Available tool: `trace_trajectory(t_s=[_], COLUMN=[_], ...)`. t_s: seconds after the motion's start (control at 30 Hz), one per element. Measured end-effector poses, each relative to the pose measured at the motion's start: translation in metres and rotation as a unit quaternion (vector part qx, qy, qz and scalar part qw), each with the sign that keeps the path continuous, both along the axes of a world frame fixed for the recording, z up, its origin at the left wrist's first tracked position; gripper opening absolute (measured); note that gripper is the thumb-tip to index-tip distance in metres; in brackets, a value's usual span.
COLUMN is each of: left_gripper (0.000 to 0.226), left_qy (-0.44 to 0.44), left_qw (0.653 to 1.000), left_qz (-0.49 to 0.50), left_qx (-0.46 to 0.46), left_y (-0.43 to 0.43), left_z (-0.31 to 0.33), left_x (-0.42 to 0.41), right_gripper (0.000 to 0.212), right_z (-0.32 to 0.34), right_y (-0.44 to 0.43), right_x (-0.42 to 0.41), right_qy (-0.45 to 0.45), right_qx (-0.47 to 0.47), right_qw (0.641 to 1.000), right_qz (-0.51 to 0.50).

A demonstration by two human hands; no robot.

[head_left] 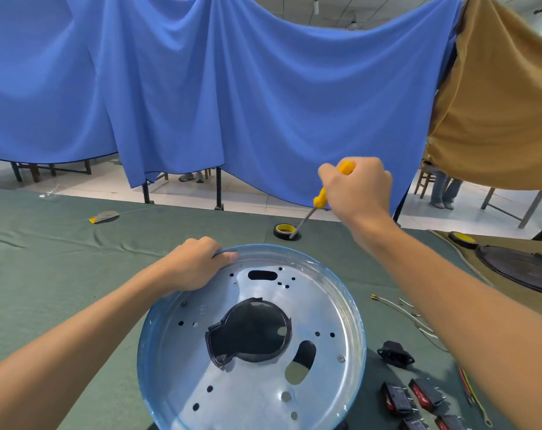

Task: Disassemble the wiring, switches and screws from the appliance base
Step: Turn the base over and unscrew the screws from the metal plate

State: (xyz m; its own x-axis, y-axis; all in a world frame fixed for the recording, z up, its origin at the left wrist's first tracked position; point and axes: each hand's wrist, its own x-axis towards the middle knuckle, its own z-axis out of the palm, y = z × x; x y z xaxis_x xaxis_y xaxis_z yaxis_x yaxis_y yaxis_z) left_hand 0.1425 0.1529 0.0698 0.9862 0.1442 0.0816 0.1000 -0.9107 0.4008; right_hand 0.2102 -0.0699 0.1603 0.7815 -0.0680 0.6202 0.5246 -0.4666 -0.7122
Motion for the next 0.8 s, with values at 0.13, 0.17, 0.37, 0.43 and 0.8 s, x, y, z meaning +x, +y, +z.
trace_trajectory(t_s=[0.13, 0.17, 0.37, 0.43, 0.8], left_gripper=[0.052, 0.052, 0.053, 0.053, 0.053], left_qy=[-0.008, -0.008, -0.007, 0.001, 0.046], left_qw=[1.000, 1.000, 1.000, 1.000, 0.998], left_qz=[-0.007, -0.007, -0.001, 0.004, 0.033], left_qx=[-0.002, -0.001, 0.006, 0.013, 0.039], left_y=[0.014, 0.019, 0.057, 0.068, 0.085], left_z=[0.008, 0.008, 0.005, 0.002, -0.017], left_x=[-0.001, -0.002, -0.004, -0.005, -0.001], right_gripper=[0.031, 0.031, 0.032, 0.031, 0.010], right_z=[0.012, 0.012, -0.011, -0.022, -0.079], right_y=[-0.012, -0.014, -0.022, -0.021, -0.004], right_x=[0.005, 0.007, 0.017, 0.015, 0.012], right_qy=[0.005, 0.015, 0.171, 0.228, 0.269], right_qx=[0.080, 0.078, -0.074, -0.064, -0.401], right_qw=[0.996, 0.995, 0.982, 0.970, 0.841], right_qz=[-0.046, -0.053, -0.001, 0.064, 0.245])
